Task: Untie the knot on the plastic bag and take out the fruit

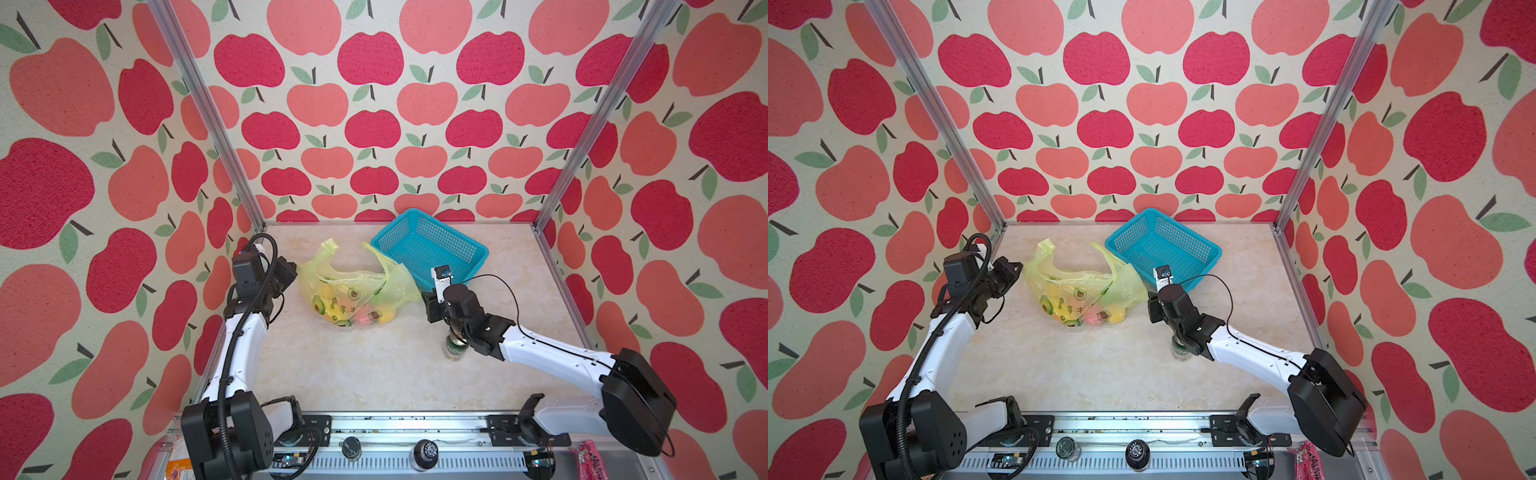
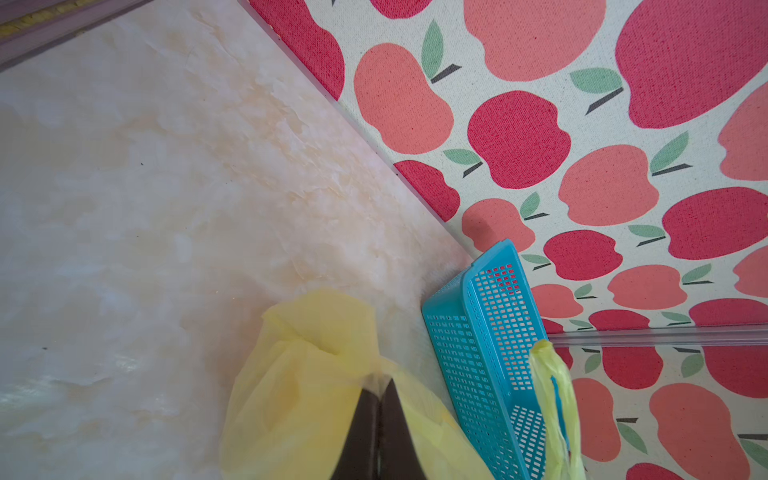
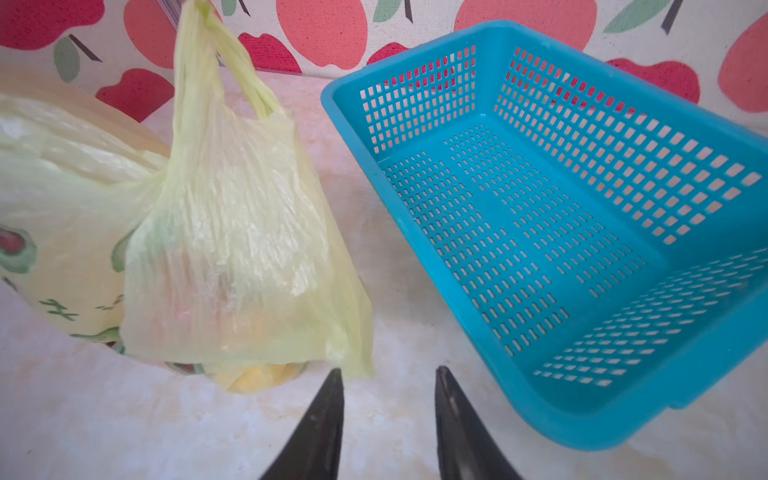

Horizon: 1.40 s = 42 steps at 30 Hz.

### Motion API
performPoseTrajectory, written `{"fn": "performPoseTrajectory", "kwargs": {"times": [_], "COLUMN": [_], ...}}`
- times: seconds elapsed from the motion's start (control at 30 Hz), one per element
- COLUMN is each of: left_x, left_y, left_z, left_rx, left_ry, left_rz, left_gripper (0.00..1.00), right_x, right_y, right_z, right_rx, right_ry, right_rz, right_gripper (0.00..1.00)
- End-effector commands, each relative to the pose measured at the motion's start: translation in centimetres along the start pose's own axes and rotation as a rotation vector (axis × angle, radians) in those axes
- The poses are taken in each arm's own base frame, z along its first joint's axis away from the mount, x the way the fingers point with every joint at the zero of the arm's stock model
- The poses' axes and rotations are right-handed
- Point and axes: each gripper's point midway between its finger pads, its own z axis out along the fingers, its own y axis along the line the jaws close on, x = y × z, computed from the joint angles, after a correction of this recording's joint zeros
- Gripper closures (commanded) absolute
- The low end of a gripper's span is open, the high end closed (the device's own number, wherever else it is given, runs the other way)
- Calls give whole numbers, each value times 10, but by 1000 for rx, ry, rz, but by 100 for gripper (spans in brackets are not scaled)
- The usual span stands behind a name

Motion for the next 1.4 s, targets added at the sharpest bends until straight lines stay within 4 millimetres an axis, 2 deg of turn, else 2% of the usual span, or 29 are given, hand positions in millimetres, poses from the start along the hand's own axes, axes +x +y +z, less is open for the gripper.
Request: {"fn": "performPoseTrajectory", "kwargs": {"times": [0.0, 0.1, 0.17, 0.23, 0.37, 0.47, 0.57, 0.7, 0.83, 1.0, 1.1, 1.23, 1.3, 1.33, 1.37], "left_x": [-6, 12, 16, 16, 14, 7, -3, -12, -14, -14, -14, -14, -13, -11, -9], "left_y": [-7, 6, 11, 14, 26, 40, 47, 41, 30, 22, 18, 13, -3, -12, -21], "left_z": [4, 9, 9, 6, -3, -17, -42, -77, -97, -93, -92, -94, -93, -92, -90], "left_rx": [1, -75, -86, -96, -116, -148, -160, -161, -117, -76, -61, -44, 29, 58, 81], "left_ry": [-33, -24, -13, -12, -50, -103, -198, -329, -410, -393, -382, -387, -369, -361, -349], "left_rz": [16, 46, 45, 42, 18, -19, -37, 21, 66, 79, 82, 94, 143, 163, 188], "left_gripper": [100, 100, 100, 100, 100, 80, 39, 0, 1, 1, 1, 1, 1, 1, 1], "right_x": [-15, -21, -29, -48, -81, -94, -100, -97, -92, -85, -78, -75, -80, -81, -83], "right_y": [12, 18, 23, 33, 57, 70, 84, 103, 121, 139, 140, 130, 129, 129, 129], "right_z": [-7, -7, -7, -6, 11, 37, 67, 103, 126, 145, 157, 165, 160, 158, 155], "right_rx": [-34, -59, -79, -107, -129, -105, -89, -92, -124, -147, -135, -75, -77, -82, -86], "right_ry": [-69, -70, -65, -73, -22, 57, 137, 248, 333, 393, 407, 413, 399, 395, 388], "right_rz": [-95, -139, -146, -144, -147, -134, -153, -190, -239, -312, -350, -381, -388, -392, -393], "right_gripper": [38, 24, 14, 6, 4, 4, 5, 5, 3, 1, 1, 1, 6, 11, 24]}}
